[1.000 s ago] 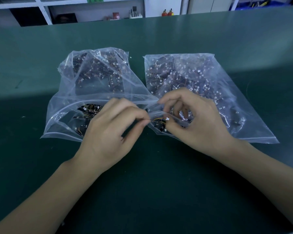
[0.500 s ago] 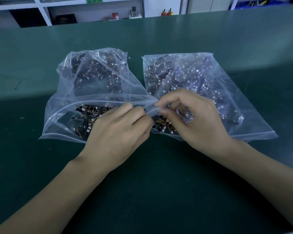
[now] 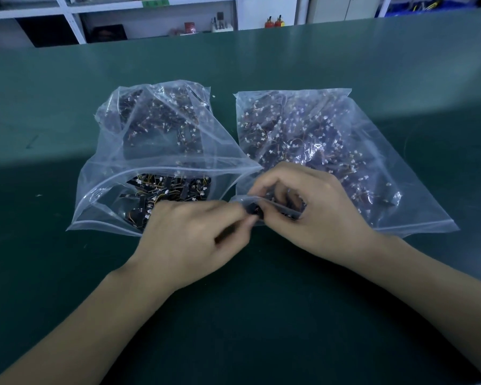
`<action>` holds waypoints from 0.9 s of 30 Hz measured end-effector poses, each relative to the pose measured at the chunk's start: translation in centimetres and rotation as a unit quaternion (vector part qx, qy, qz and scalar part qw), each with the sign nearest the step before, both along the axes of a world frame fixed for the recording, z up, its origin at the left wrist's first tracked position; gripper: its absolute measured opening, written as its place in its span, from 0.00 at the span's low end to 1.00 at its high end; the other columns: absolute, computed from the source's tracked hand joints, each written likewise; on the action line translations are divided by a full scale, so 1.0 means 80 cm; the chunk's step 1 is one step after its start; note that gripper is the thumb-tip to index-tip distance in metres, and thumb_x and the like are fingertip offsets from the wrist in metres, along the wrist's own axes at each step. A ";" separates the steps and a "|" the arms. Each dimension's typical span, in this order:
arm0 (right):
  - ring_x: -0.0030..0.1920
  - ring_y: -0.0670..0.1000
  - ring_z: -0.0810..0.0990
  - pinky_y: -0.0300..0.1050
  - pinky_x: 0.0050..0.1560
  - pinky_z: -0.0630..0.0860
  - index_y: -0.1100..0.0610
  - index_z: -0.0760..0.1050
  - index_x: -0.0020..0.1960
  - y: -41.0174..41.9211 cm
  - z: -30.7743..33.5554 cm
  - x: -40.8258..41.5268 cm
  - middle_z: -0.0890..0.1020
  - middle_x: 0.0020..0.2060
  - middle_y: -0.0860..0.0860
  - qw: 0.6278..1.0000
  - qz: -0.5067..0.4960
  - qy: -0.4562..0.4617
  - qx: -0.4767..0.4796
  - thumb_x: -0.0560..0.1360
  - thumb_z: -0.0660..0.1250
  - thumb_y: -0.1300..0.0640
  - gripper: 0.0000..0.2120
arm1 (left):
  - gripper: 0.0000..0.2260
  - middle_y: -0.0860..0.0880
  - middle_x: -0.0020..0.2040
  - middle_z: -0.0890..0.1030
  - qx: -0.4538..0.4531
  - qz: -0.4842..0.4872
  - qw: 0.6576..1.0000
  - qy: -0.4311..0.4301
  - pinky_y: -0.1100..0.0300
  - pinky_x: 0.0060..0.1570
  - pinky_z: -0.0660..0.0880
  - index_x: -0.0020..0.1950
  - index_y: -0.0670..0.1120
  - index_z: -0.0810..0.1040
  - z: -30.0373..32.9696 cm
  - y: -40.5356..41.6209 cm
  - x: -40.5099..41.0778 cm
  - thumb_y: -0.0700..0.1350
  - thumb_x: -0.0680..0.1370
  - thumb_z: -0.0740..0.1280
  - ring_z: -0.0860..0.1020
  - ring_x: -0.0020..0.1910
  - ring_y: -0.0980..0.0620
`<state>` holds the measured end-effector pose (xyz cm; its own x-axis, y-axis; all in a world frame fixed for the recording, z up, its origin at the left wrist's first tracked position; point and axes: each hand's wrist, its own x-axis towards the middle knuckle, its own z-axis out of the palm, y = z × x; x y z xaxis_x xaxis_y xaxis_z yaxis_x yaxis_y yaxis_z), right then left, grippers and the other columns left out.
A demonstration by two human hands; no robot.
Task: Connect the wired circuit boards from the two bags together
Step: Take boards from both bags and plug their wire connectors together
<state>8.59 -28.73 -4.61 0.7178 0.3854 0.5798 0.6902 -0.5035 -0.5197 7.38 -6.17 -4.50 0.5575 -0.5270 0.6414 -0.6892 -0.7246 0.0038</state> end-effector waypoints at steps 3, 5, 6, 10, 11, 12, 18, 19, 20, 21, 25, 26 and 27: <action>0.33 0.49 0.74 0.34 0.39 0.69 0.56 0.84 0.52 0.001 0.000 -0.001 0.73 0.41 0.32 1.000 -0.005 0.002 -0.017 0.73 0.74 0.70 0.12 | 0.14 0.55 0.28 0.70 -0.042 0.095 0.994 0.013 0.60 0.30 0.63 0.34 0.47 0.73 0.005 0.015 0.008 0.48 0.80 0.66 0.73 0.26 0.46; 0.33 0.50 0.74 0.34 0.39 0.69 0.55 0.83 0.52 0.001 0.000 -0.001 0.73 0.41 0.32 1.000 -0.004 0.009 -0.022 0.73 0.74 0.69 0.12 | 0.14 0.54 0.28 0.72 -0.031 0.166 0.985 0.026 0.58 0.31 0.68 0.37 0.47 0.75 0.005 0.028 0.016 0.50 0.81 0.66 0.75 0.27 0.44; 0.33 0.50 0.74 0.33 0.39 0.69 0.55 0.83 0.52 0.001 -0.001 -0.001 0.73 0.41 0.33 1.000 -0.003 0.011 -0.023 0.74 0.74 0.69 0.12 | 0.13 0.55 0.28 0.73 -0.021 0.182 0.982 0.038 0.56 0.32 0.71 0.39 0.49 0.76 0.004 0.033 0.020 0.50 0.83 0.67 0.76 0.28 0.43; 0.34 0.50 0.74 0.33 0.39 0.69 0.54 0.83 0.52 0.001 -0.002 -0.001 0.74 0.42 0.33 1.000 -0.006 0.015 -0.022 0.74 0.74 0.68 0.12 | 0.07 0.53 0.33 0.77 0.017 0.210 0.976 0.058 0.51 0.33 0.74 0.58 0.52 0.83 0.003 0.050 0.026 0.51 0.81 0.71 0.81 0.33 0.40; 0.34 0.50 0.74 0.33 0.39 0.69 0.54 0.83 0.53 0.001 -0.002 -0.001 0.74 0.42 0.33 1.000 -0.007 0.016 -0.022 0.74 0.74 0.68 0.12 | 0.09 0.50 0.34 0.79 0.025 0.220 0.973 0.060 0.50 0.34 0.74 0.60 0.52 0.83 0.001 0.054 0.029 0.51 0.81 0.71 0.81 0.33 0.39; 0.34 0.50 0.74 0.33 0.39 0.69 0.54 0.83 0.53 0.001 -0.002 0.000 0.74 0.42 0.33 1.000 -0.007 0.017 -0.024 0.74 0.74 0.68 0.12 | 0.09 0.49 0.34 0.80 0.029 0.228 0.971 0.060 0.50 0.34 0.73 0.60 0.52 0.84 0.001 0.056 0.031 0.51 0.81 0.70 0.81 0.34 0.38; 0.34 0.49 0.74 0.32 0.38 0.70 0.53 0.83 0.54 0.000 -0.003 0.000 0.74 0.42 0.32 0.999 -0.012 0.026 -0.032 0.74 0.74 0.67 0.12 | 0.09 0.50 0.33 0.77 0.038 0.267 0.958 0.095 0.49 0.37 0.76 0.52 0.49 0.86 0.001 0.057 0.034 0.54 0.80 0.73 0.81 0.36 0.38; 0.35 0.49 0.75 0.33 0.38 0.70 0.53 0.83 0.54 0.000 -0.003 0.000 0.74 0.42 0.33 0.999 -0.013 0.030 -0.033 0.74 0.74 0.66 0.12 | 0.09 0.50 0.34 0.79 0.029 0.271 0.956 0.105 0.48 0.38 0.77 0.52 0.50 0.86 0.000 0.058 0.035 0.54 0.80 0.73 0.82 0.38 0.38; 0.35 0.50 0.75 0.34 0.38 0.71 0.52 0.83 0.54 0.000 -0.003 0.000 0.75 0.43 0.34 0.999 -0.013 0.034 -0.036 0.74 0.74 0.65 0.13 | 0.08 0.51 0.35 0.80 0.017 0.269 0.956 0.114 0.48 0.39 0.78 0.52 0.51 0.87 0.001 0.058 0.035 0.54 0.80 0.73 0.82 0.40 0.39; 0.36 0.50 0.76 0.36 0.38 0.73 0.51 0.82 0.55 0.000 -0.003 0.000 0.77 0.44 0.36 0.998 -0.013 0.039 -0.040 0.74 0.74 0.64 0.13 | 0.06 0.53 0.35 0.80 0.003 0.262 0.958 0.118 0.49 0.39 0.79 0.51 0.53 0.87 0.002 0.059 0.034 0.53 0.80 0.73 0.82 0.40 0.40; 0.39 0.47 0.77 0.39 0.41 0.75 0.46 0.80 0.58 0.000 -0.004 -0.001 0.79 0.49 0.39 0.996 -0.014 0.047 -0.076 0.73 0.74 0.56 0.14 | 0.02 0.57 0.33 0.78 -0.013 0.251 0.963 0.103 0.53 0.36 0.77 0.45 0.55 0.86 0.004 0.056 0.031 0.48 0.77 0.76 0.80 0.37 0.46; 0.40 0.46 0.77 0.38 0.41 0.75 0.45 0.80 0.58 -0.001 -0.005 -0.001 0.79 0.49 0.39 0.995 -0.015 0.046 -0.083 0.73 0.74 0.54 0.14 | 0.03 0.57 0.33 0.79 -0.015 0.247 0.964 0.095 0.54 0.35 0.76 0.44 0.55 0.86 0.003 0.056 0.031 0.47 0.77 0.77 0.81 0.36 0.46; 0.41 0.45 0.77 0.38 0.41 0.75 0.44 0.79 0.58 -0.001 -0.005 -0.001 0.79 0.50 0.38 0.995 -0.016 0.045 -0.088 0.74 0.74 0.52 0.14 | 0.03 0.57 0.35 0.80 -0.020 0.239 0.967 0.085 0.55 0.34 0.76 0.44 0.54 0.86 0.003 0.057 0.031 0.47 0.77 0.77 0.81 0.37 0.47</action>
<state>8.52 -28.78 -4.99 0.7780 0.4511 0.4373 0.6261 -0.6140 -0.4807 9.87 -1.64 -4.26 0.8309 -0.1596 0.5330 -0.2618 -0.9574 0.1215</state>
